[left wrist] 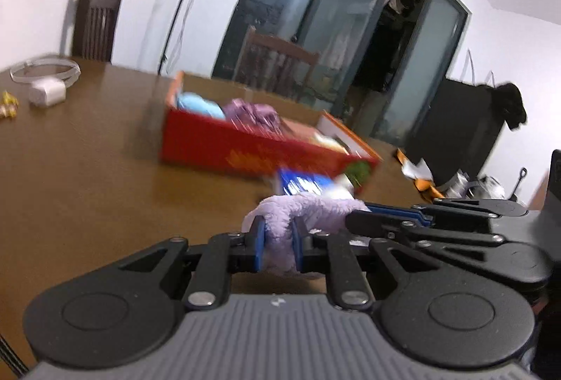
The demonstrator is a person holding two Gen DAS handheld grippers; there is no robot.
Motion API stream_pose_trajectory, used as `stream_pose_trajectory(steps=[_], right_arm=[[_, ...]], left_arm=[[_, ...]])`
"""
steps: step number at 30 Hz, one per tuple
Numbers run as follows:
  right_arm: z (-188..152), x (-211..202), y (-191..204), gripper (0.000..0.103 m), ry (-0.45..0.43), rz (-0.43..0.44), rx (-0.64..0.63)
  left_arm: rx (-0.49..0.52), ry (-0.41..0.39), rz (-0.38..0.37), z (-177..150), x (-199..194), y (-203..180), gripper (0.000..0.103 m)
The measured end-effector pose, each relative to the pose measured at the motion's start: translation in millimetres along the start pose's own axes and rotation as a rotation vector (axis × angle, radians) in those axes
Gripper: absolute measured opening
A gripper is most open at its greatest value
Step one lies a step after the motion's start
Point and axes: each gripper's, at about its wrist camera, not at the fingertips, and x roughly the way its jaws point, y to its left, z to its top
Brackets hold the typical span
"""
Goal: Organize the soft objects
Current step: 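Lift the lavender headband with both grippers and carry it over the box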
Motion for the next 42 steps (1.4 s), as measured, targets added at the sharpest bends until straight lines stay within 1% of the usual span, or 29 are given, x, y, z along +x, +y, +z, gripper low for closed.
stream_pose_trajectory(steps=[3,5,6,7,8,9,10,12,14,15,16,17,19,20,22,24,26,28,31,34,35,37,38,39,42], right_arm=[[-25.0,-13.7,-3.0,0.010,0.032,-0.029,0.046],[-40.6,-28.9,-6.0,0.011,0.041,-0.031,0.086],[-47.5,-37.0,-7.7,0.015,0.043,-0.031,0.113],[-54.3,-44.9,-9.5,0.018,0.045,-0.028,0.143],[-61.3,-51.8,-12.0,0.021,0.049,-0.025,0.169],[-66.7,-59.2,-11.8,0.025,0.047,-0.023,0.180],[-71.1,-66.9,-11.8,0.026,0.043,-0.025,0.188],[-76.3,-82.8,-14.3,0.033,0.021,-0.023,0.211],[-75.4,-95.3,-21.7,0.036,-0.023,-0.007,0.259],[-73.5,-98.1,-26.5,0.038,-0.048,0.002,0.287],[-70.7,-98.3,-31.3,0.039,-0.068,0.011,0.314],[-68.1,-95.7,-35.4,0.040,-0.079,0.020,0.334],[-63.4,-82.7,-40.8,0.040,-0.088,0.020,0.358],[-61.4,-73.7,-42.9,0.040,-0.081,0.022,0.368],[-60.4,-55.7,-45.5,0.040,-0.060,0.039,0.391],[-63.8,-40.9,-43.9,0.040,-0.028,0.052,0.407],[-69.4,-31.1,-34.8,0.040,0.016,0.038,0.372],[-75.9,-30.2,-25.1,0.040,0.045,0.026,0.341],[-83.4,-40.6,-12.5,0.039,0.045,0.016,0.316],[-89.8,-48.2,-1.7,0.039,0.043,-0.018,0.289],[-91.2,-49.2,0.1,0.039,0.042,-0.023,0.289],[-91.4,-49.7,0.9,0.037,0.041,-0.025,0.293],[-90.7,-50.3,0.3,0.033,0.043,-0.019,0.293],[-90.4,-49.8,0.1,0.029,0.044,-0.013,0.292],[-91.0,-47.9,-1.9,0.023,0.045,0.014,0.305]], left_arm=[[0.066,0.036,-0.015,-22.6,-4.6,-24.5,0.017],[0.097,0.067,-0.044,-35.7,-8.7,-31.9,0.022],[0.109,0.083,-0.058,-41.4,-12.2,-33.3,0.037],[0.109,0.105,-0.083,-45.6,-15.8,-32.9,0.044],[0.094,0.120,-0.118,-47.3,-20.9,-29.6,0.050],[0.074,0.117,-0.137,-47.2,-25.6,-24.3,0.050],[0.048,0.115,-0.146,-45.0,-30.0,-19.5,0.051],[-0.013,0.112,-0.135,-36.2,-35.6,-10.5,0.055],[-0.062,0.095,-0.119,-26.0,-33.9,-4.3,0.057],[-0.072,0.084,-0.121,-20.5,-31.2,-2.7,0.061],[-0.076,0.077,-0.134,-16.1,-26.6,-3.1,0.062],[-0.076,0.079,-0.144,-12.9,-21.0,-4.4,0.062],[-0.079,0.116,-0.123,-9.9,-6.5,-10.9,0.061],[-0.075,0.134,-0.125,-10.8,-2.0,-15.0,0.061],[-0.035,0.160,-0.137,-16.1,2.8,-25.1,0.061],[0.024,0.170,-0.109,-26.3,3.2,-33.3,0.061],[0.064,0.168,-0.069,-35.4,0.5,-34.3,0.062],[0.056,0.172,-0.068,-41.7,-2.1,-29.8,0.062],[0.012,0.181,-0.088,-45.7,-9.1,-20.1,0.062],[-0.015,0.186,-0.112,-46.3,-11.5,-16.3,0.060],[-0.022,0.191,-0.116,-46.2,-11.2,-16.5,0.058],[-0.032,0.210,-0.128,-45.6,-7.3,-16.4,0.047],[-0.034,0.217,-0.135,-45.3,-5.8,-16.6,0.042],[-0.029,0.211,-0.128,-45.6,-5.7,-17.9,0.039],[-0.013,0.200,-0.126,-45.8,-5.6,-20.0,0.036]])
